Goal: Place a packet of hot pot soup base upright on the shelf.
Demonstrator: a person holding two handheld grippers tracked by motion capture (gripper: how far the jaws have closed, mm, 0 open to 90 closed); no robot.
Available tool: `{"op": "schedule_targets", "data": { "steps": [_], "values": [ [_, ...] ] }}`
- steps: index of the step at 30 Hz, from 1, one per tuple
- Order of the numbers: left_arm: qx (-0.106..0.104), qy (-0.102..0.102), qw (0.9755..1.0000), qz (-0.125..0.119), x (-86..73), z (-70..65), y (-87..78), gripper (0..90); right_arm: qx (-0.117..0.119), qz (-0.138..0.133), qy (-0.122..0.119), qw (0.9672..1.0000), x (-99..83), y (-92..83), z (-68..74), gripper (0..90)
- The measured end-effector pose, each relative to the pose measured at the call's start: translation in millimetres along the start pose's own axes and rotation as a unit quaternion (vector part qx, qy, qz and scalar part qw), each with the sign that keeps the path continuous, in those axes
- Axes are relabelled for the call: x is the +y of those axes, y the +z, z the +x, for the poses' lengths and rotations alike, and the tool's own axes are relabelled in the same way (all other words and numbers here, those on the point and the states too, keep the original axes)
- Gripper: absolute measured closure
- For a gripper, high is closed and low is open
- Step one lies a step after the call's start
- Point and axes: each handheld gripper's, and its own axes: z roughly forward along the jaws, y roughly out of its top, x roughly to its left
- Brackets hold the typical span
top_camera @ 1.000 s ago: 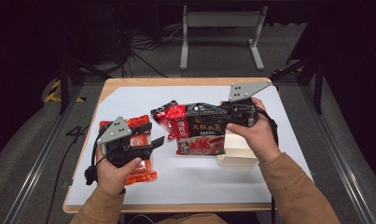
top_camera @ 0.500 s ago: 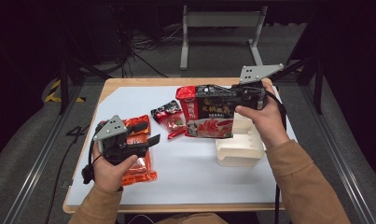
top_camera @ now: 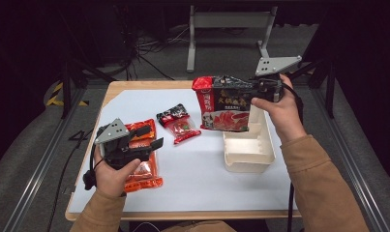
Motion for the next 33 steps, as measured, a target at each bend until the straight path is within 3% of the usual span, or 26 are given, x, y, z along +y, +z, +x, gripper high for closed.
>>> {"op": "schedule_targets", "data": {
  "steps": [10,24,33],
  "values": [
    [0.003,-0.003,1.0,0.001,-1.1,2.7,0.0,36.4,-0.017,-0.004,-0.002,0.9998,-5.4,-11.4,-24.1,77.9],
    [0.004,-0.006,1.0,0.003,-2.2,5.3,0.1,36.4,-0.033,-0.003,-0.006,0.9994,-15.8,-19.0,-45.2,77.9],
    [0.004,-0.006,0.9999,0.007,-3.2,5.4,2.1,36.3,-0.049,0.001,0.007,0.9987,-28.3,-22.1,-59.1,77.9]
  ]
}}
